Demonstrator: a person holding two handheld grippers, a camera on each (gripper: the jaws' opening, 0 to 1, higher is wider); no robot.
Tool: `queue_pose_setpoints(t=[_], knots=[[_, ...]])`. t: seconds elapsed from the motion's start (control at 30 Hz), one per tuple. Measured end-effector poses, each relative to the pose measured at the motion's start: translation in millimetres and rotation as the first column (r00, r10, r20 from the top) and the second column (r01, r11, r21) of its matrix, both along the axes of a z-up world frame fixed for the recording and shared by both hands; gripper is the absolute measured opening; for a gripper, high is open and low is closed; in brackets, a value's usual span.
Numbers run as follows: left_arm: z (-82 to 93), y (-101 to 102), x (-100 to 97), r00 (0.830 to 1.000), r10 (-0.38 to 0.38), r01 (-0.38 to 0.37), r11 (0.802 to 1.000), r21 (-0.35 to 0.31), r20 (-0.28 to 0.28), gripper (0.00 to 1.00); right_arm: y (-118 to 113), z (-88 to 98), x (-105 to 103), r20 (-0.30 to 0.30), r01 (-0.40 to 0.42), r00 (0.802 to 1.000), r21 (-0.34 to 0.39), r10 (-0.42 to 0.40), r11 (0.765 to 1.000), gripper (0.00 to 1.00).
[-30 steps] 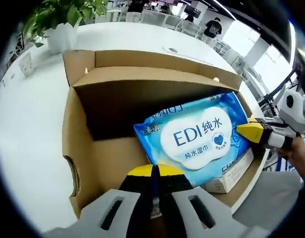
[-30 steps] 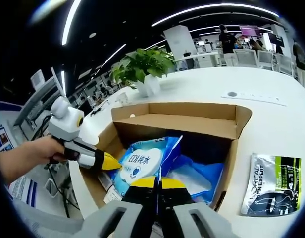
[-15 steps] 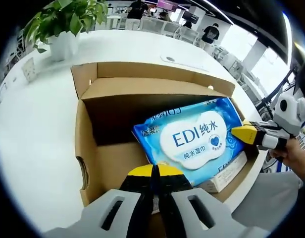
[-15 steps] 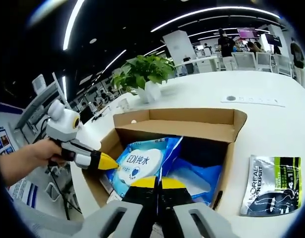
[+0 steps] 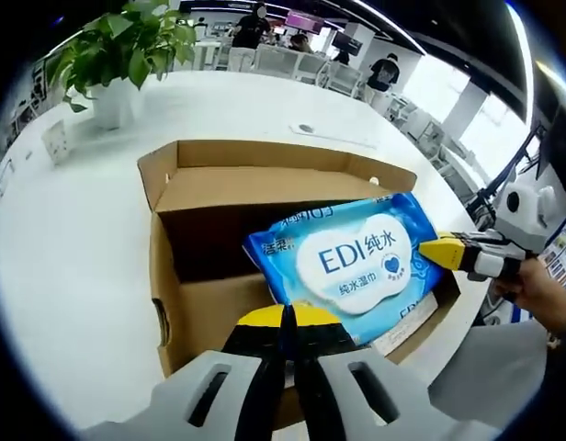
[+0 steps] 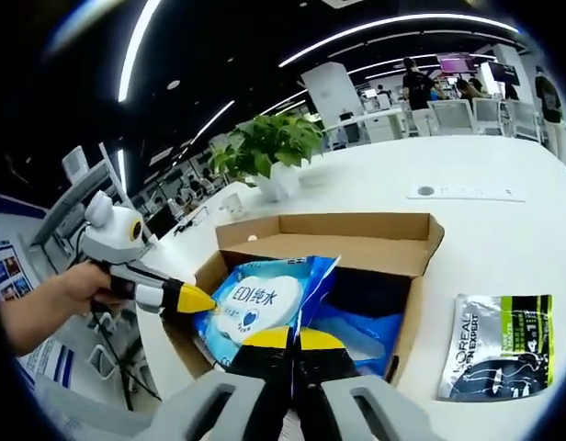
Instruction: Operate the shoe box by opening the lid, removing the specified soft item, and placing it in the target area until the item is outside and the box remains undamaged.
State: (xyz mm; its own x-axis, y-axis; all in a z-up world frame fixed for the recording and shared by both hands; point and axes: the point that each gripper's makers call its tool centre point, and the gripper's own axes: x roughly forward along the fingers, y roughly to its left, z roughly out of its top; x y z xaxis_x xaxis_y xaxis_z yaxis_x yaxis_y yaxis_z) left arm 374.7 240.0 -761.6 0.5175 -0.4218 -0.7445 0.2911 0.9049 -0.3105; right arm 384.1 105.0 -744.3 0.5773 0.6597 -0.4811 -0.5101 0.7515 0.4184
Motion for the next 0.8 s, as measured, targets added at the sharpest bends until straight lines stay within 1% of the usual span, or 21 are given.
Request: queue_pose_setpoints(t=[0.13, 0.37, 0.63, 0.8], knots=[[8.0, -3, -1.2, 1.0, 0.001, -0.001, 1.0, -0.018, 0.008, 0.0, -3, 5.7, -2, -0.007, 0.003, 1.0, 0.017, -0.003, 1.0, 0.0], [21.5, -10, -1.6, 0.999, -0.009, 0.01, 0.999, -0.033, 0.035, 0.0, -11, 16.0, -5, 0.005, 0.001, 1.0, 0.032, -0.001, 0.999, 0.0], [38.5, -25, -1.8, 0.998, -0.028, 0.032, 0.998, -0.054, 0.063, 0.0, -26, 23.8, -7, 0.01, 0.009, 1.0, 0.03, -0.009, 1.0, 0.0], [45.1, -35, 1.2, 0.996, -0.039, 0.044, 0.997, -0.064, 0.076, 0.0, -36, 29.4, -6, 0.014, 0.018, 1.0, 0.026, -0.019, 0.999, 0.0]])
